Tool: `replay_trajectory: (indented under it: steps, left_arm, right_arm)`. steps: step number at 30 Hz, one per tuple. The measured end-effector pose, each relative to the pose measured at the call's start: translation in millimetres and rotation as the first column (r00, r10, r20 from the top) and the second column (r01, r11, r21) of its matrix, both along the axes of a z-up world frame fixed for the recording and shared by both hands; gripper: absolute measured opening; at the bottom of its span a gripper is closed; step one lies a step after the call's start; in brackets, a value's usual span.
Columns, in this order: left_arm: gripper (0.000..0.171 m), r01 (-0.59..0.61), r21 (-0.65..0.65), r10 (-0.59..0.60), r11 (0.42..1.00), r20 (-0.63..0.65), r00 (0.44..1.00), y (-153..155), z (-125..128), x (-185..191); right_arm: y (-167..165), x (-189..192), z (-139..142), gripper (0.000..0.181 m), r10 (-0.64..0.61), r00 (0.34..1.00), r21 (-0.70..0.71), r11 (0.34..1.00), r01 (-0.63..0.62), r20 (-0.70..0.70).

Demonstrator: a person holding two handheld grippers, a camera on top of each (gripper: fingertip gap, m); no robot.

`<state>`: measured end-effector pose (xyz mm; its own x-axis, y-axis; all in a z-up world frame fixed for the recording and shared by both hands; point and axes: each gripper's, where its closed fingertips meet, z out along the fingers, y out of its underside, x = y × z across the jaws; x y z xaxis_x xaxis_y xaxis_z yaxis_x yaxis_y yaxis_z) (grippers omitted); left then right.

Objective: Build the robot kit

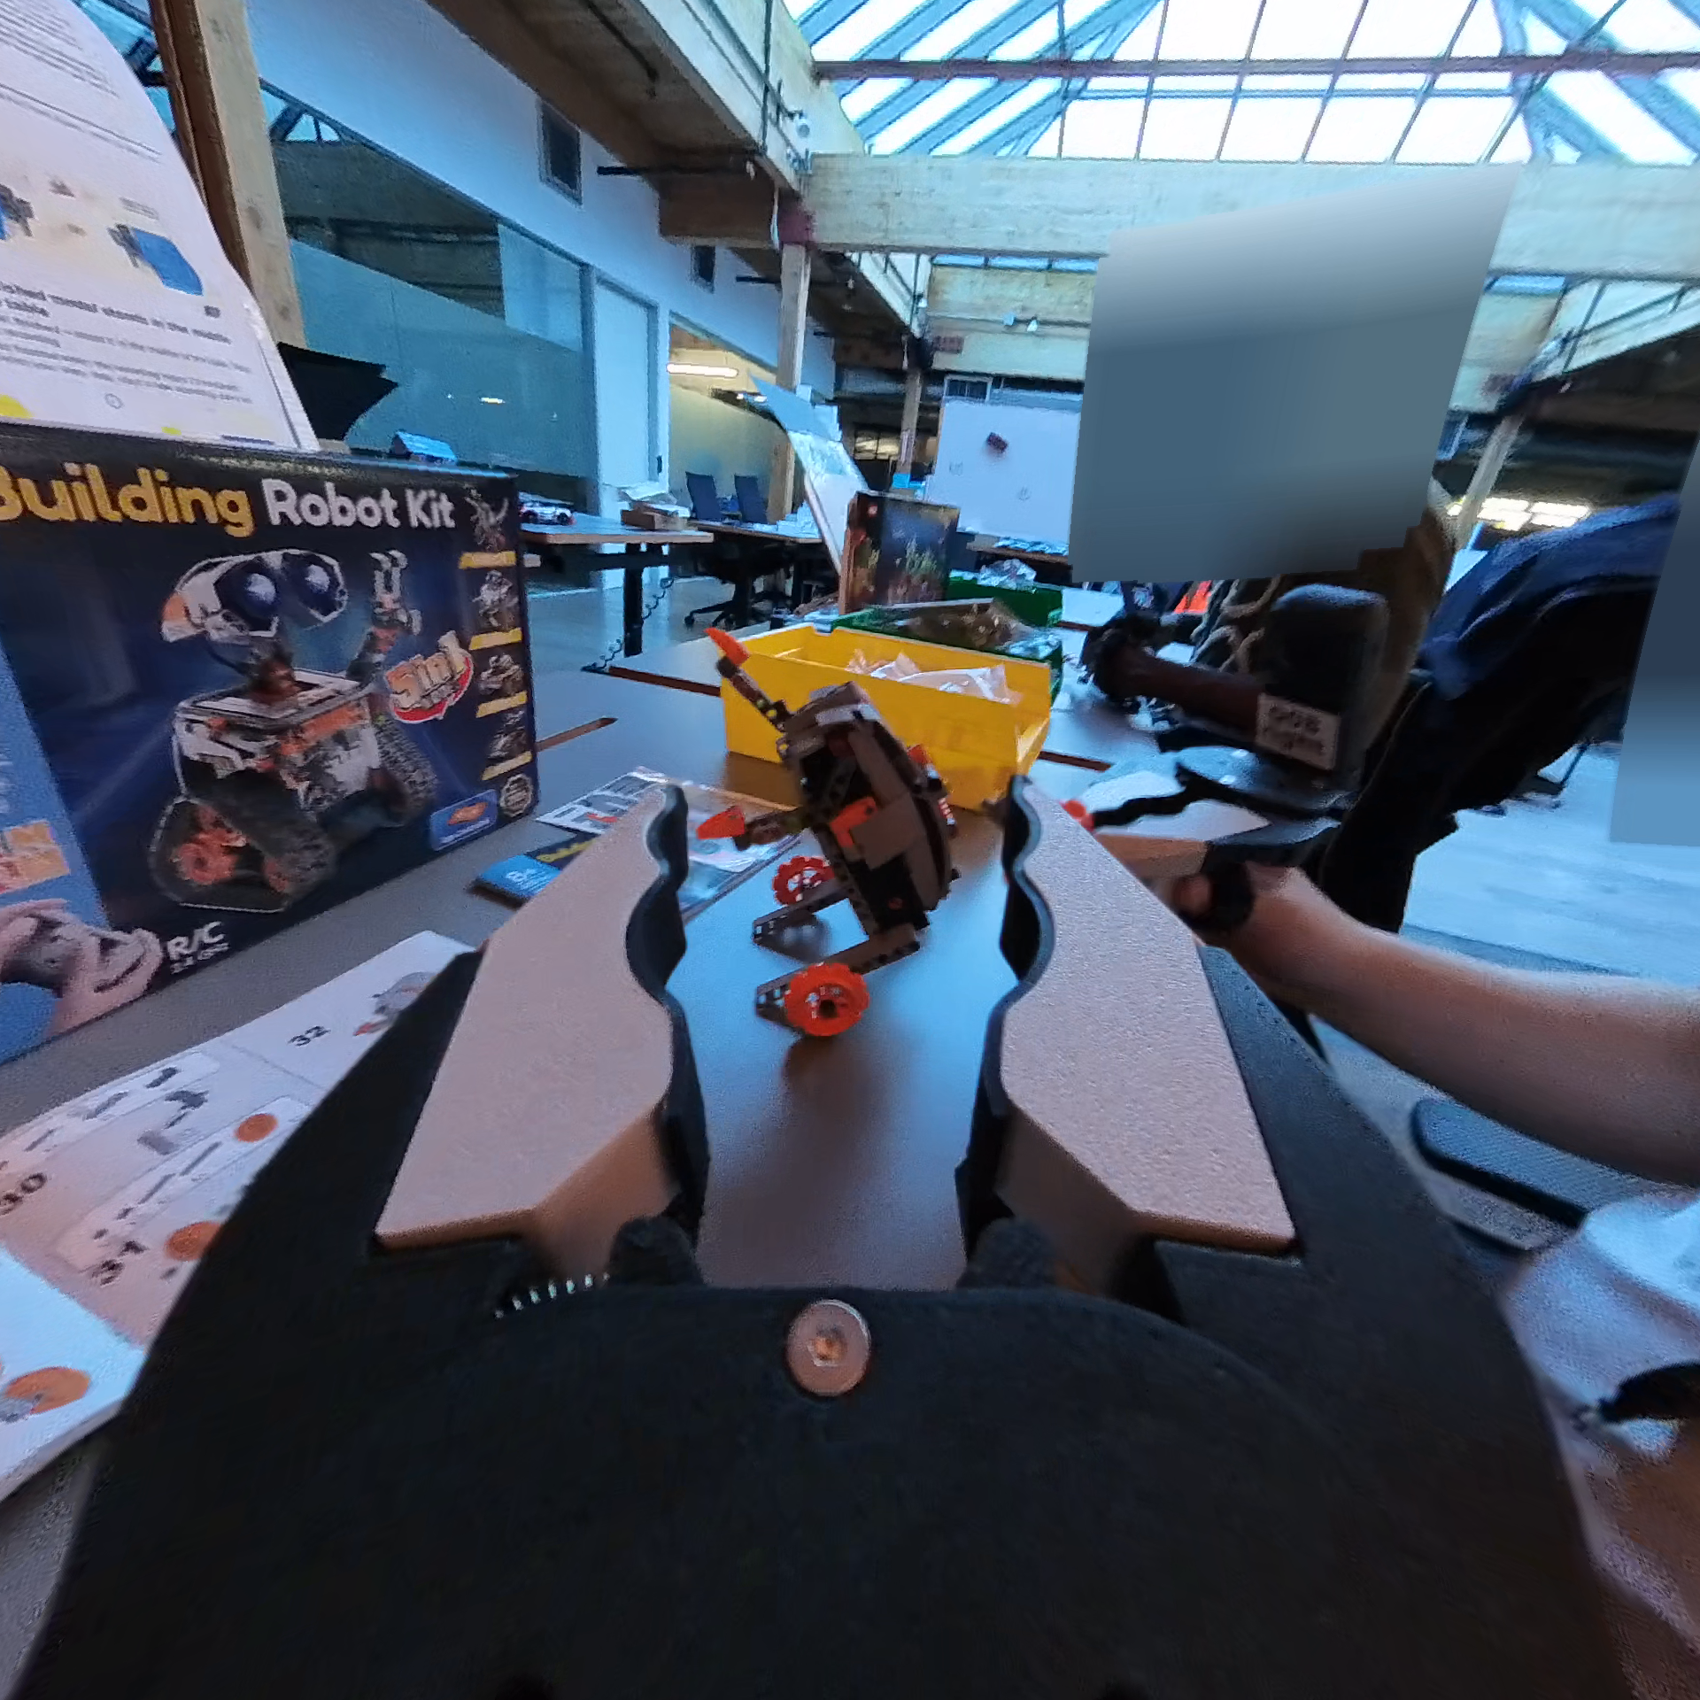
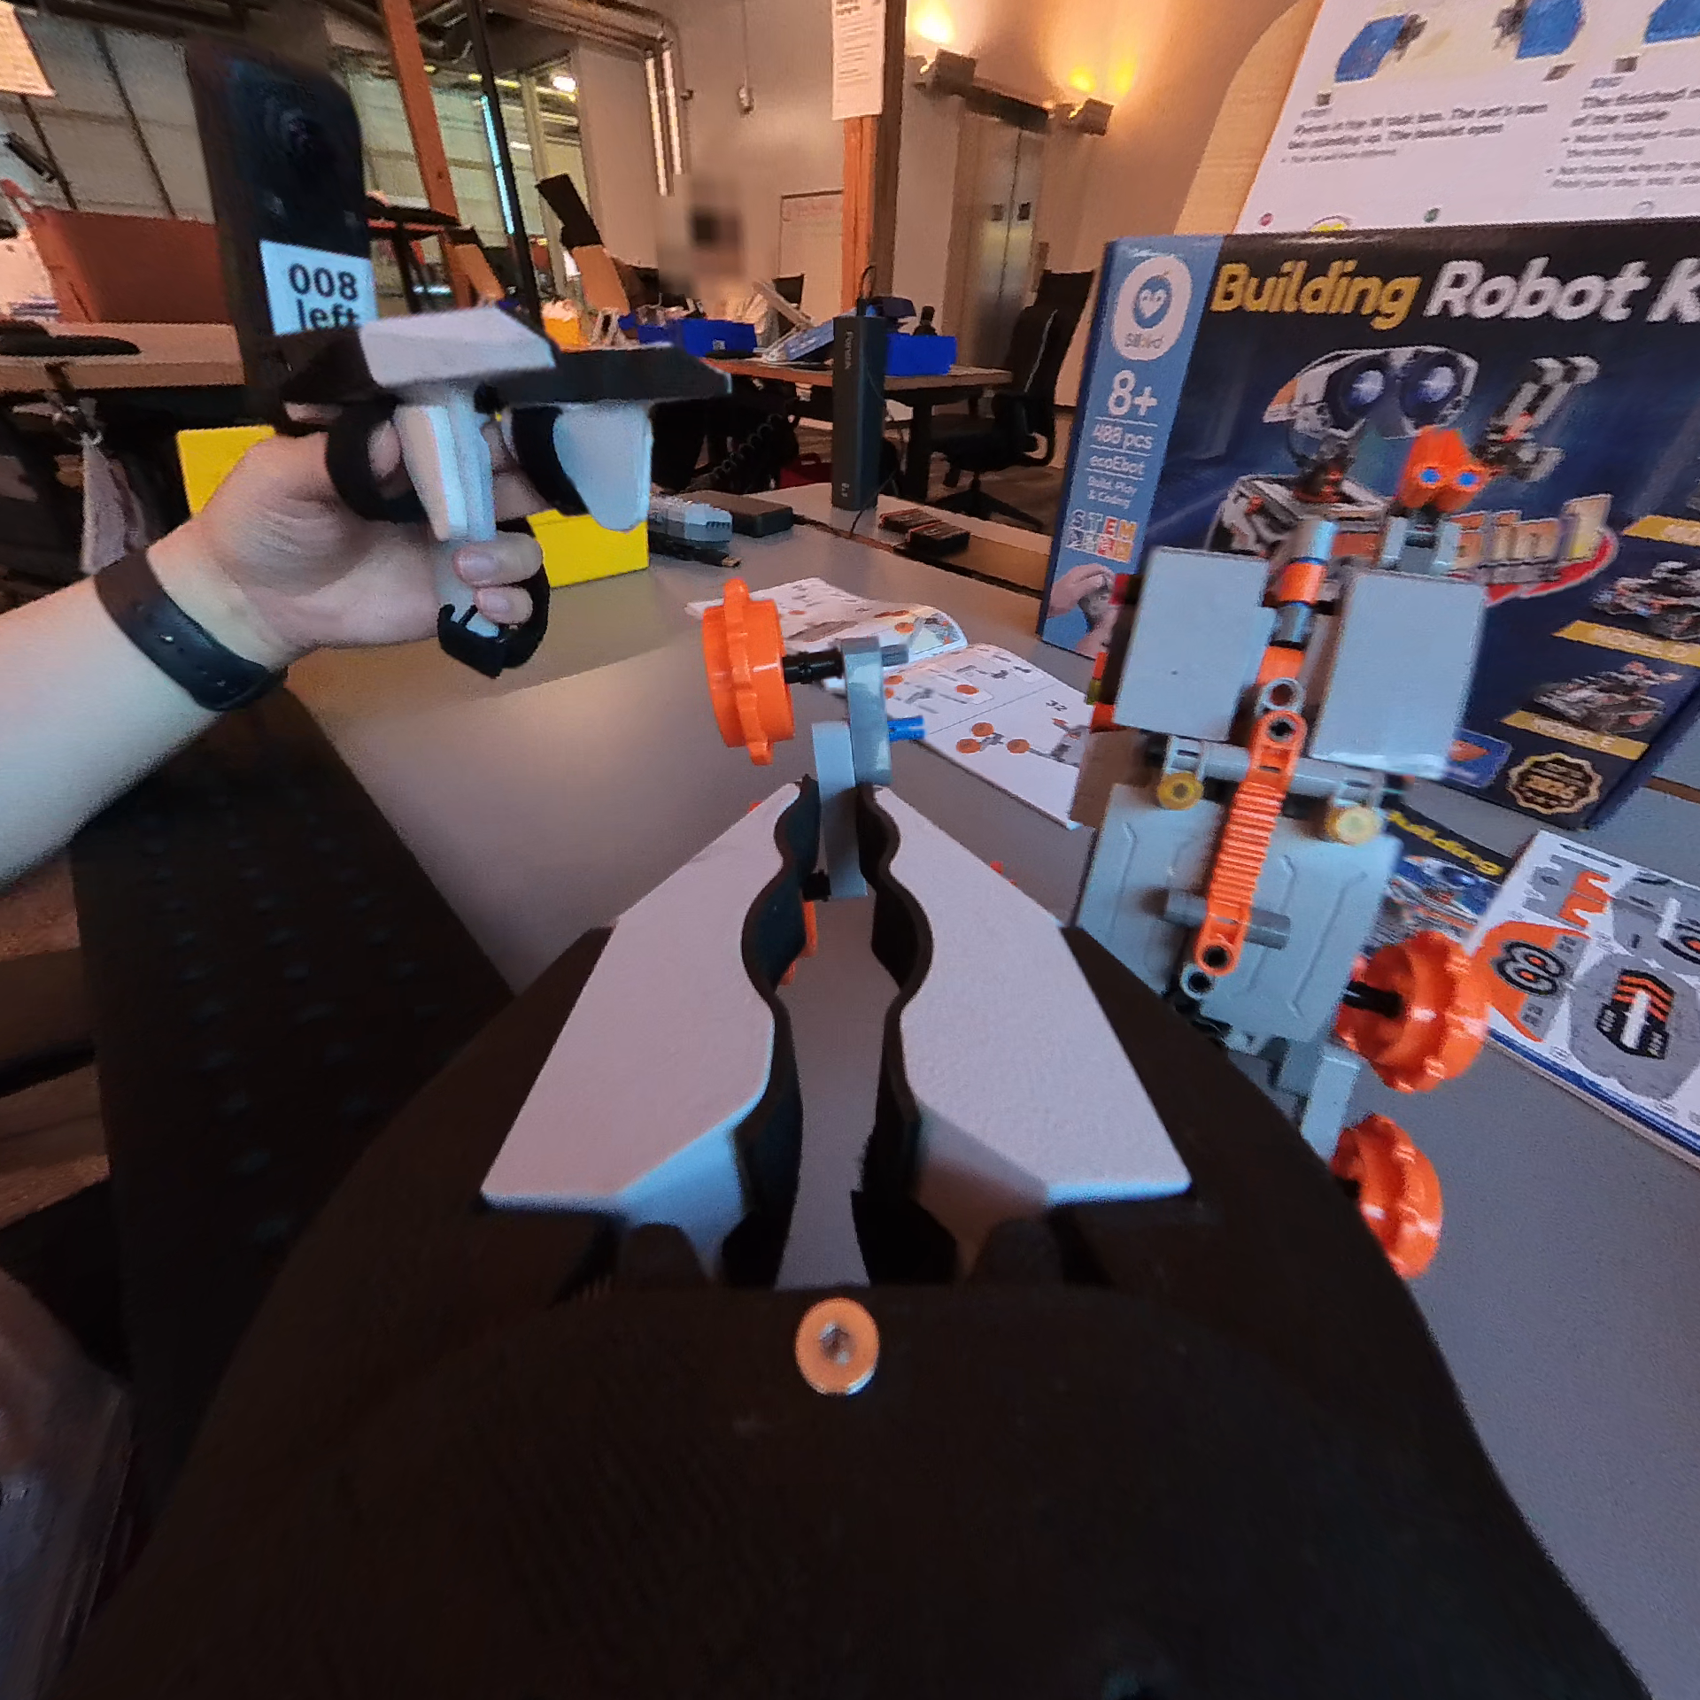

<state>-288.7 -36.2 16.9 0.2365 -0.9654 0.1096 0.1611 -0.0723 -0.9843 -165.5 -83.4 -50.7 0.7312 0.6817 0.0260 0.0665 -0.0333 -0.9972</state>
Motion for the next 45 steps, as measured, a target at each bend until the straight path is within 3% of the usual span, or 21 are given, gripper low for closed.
replay_trajectory:
  steps: [4, 7, 9, 12, 14, 16, 19, 21, 23, 25, 28, 31, 34, 41, 45]
  left_arm:
    - [0.069, 0.068, 0.004, -0.066, 0.998, -0.195, 0.979, 12, -33, 26]
    - [0.085, 0.144, 0.116, -0.096, 0.983, -0.346, 0.933, 22, -45, 57]
    - [0.093, 0.243, 0.157, -0.165, 0.957, -0.397, 0.903, 26, -37, 79]
    - [0.092, 0.38, 0.217, -0.268, 0.899, -0.415, 0.87, 37, -3, 112]
    - [0.09, 0.473, 0.248, -0.31, 0.846, -0.493, 0.813, 40, 12, 134]
    - [0.093, 0.598, 0.26, -0.332, 0.758, -0.636, 0.697, 29, 14, 152]
    - [0.106, 0.751, 0.235, -0.204, 0.617, -0.874, 0.441, 23, -2, 168]
    - [0.101, 0.825, 0.135, -0.142, 0.549, -0.958, 0.251, 23, -17, 171]
    - [0.097, 0.858, 0.061, -0.051, 0.51, -0.994, 0.101, 33, -33, 173]
    - [0.103, 0.876, 0.017, 0.018, 0.482, -1.0, 0.009, 41, -44, 178]
    - [0.099, 0.896, -0.044, 0.045, 0.443, -0.996, -0.071, 41, -56, 178]
    - [0.088, 0.892, -0.061, 0.051, 0.449, -0.994, -0.093, 46, -66, 178]
    - [0.084, 0.869, -0.067, 0.018, 0.491, -0.996, -0.087, 46, -67, 179]
    - [0.084, 0.684, -0.065, 0.0, 0.727, -0.996, -0.095, 65, -67, 167]
    - [0.084, 0.573, -0.07, -0.04, 0.816, -0.997, -0.066, 70, -68, 168]
  right_arm:
    - [-5, 28, 3, 0.006, -0.066, 0.997, -0.005, 0.998, 0.066, -0.039]
    - [-14, 49, 10, 0.006, -0.092, 0.992, 0.013, 0.996, 0.094, -0.087]
    - [-19, 62, 13, 0.006, -0.117, 0.987, 0.016, 0.993, 0.12, -0.111]
    - [-25, 73, 13, 0.006, -0.132, 0.985, 0.012, 0.991, 0.134, -0.109]
    - [-27, 75, 10, 0.006, -0.127, 0.986, 0.003, 0.992, 0.128, -0.104]
    - [-29, 76, 9, 0.006, -0.12, 0.988, 0.006, 0.993, 0.121, -0.099]
    - [-29, 77, 8, 0.006, -0.117, 0.987, 0.015, 0.993, 0.119, -0.109]
    - [-28, 79, 9, 0.006, -0.127, 0.985, 0.026, 0.991, 0.131, -0.117]
    - [-28, 81, 11, 0.006, -0.136, 0.982, 0.041, 0.989, 0.143, -0.133]
    - [-30, 84, 14, 0.006, -0.141, 0.979, 0.065, 0.986, 0.152, -0.15]
    - [-35, 86, 19, 0.006, -0.133, 0.975, 0.093, 0.984, 0.151, -0.18]
    - [-36, 86, 19, 0.006, -0.117, 0.975, 0.096, 0.986, 0.136, -0.187]
    - [-35, 82, 16, 0.006, -0.099, 0.98, 0.078, 0.99, 0.114, -0.173]
    - [-32, 84, 15, 0.006, -0.115, 0.978, 0.062, 0.99, 0.127, -0.174]
    - [-31, 85, 14, 0.005, -0.113, 0.976, 0.043, 0.991, 0.123, -0.185]
